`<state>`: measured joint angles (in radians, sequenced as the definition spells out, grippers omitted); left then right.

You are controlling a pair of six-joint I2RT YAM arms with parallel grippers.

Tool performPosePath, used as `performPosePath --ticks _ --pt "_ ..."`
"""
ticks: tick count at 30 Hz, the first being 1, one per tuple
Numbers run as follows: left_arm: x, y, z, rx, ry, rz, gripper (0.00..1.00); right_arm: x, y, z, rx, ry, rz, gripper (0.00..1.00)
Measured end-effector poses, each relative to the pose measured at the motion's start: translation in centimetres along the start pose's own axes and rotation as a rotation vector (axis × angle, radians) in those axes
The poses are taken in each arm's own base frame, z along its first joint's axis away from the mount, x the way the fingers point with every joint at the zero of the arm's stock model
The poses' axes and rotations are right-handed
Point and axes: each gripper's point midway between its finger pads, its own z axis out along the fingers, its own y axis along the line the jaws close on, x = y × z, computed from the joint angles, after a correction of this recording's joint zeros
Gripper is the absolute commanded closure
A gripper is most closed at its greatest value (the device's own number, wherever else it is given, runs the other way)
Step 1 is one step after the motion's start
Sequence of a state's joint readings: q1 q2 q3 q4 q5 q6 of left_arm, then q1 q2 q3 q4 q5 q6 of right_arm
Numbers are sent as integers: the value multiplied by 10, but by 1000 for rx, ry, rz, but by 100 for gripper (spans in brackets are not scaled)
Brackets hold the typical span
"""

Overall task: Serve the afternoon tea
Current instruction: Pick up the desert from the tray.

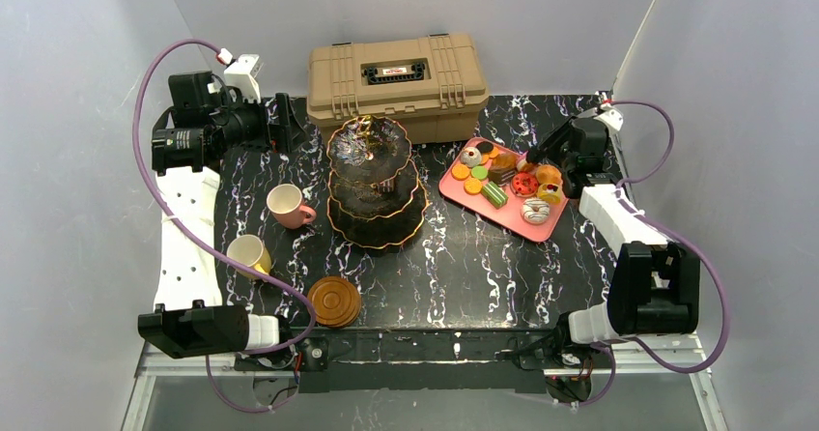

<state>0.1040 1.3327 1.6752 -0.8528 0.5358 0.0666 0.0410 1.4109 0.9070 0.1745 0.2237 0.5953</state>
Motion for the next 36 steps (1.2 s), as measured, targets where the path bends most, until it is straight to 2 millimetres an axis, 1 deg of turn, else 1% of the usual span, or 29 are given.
performPosePath --ticks 5,9,11,16,21,25,27,31,36 --pt "0 0 0 0 -1 1 2 6 10 -2 9 -11 -16 69" --pt "0 0 0 0 -1 1 2 11 16 -3 20 -18 -30 65" --pt "0 0 0 0 -1 1 2 13 16 -3 37 -22 -39 61" --pt "0 0 0 0 -1 2 2 14 18 -5 89 -55 -59 59" --pt "0 0 0 0 -1 2 2 14 16 -8 132 -82 -74 53" --pt "0 0 -1 -1 -2 1 2 13 14 -8 160 -94 -82 40" --pt "0 1 -1 -3 -2 0 2 10 15 -7 170 -107 -83 38" --pt "0 2 -1 -5 -3 -1 2 9 16 -5 182 -118 -87 36" --pt "-1 2 -1 -6 -3 -3 2 14 14 -2 192 -108 -94 36"
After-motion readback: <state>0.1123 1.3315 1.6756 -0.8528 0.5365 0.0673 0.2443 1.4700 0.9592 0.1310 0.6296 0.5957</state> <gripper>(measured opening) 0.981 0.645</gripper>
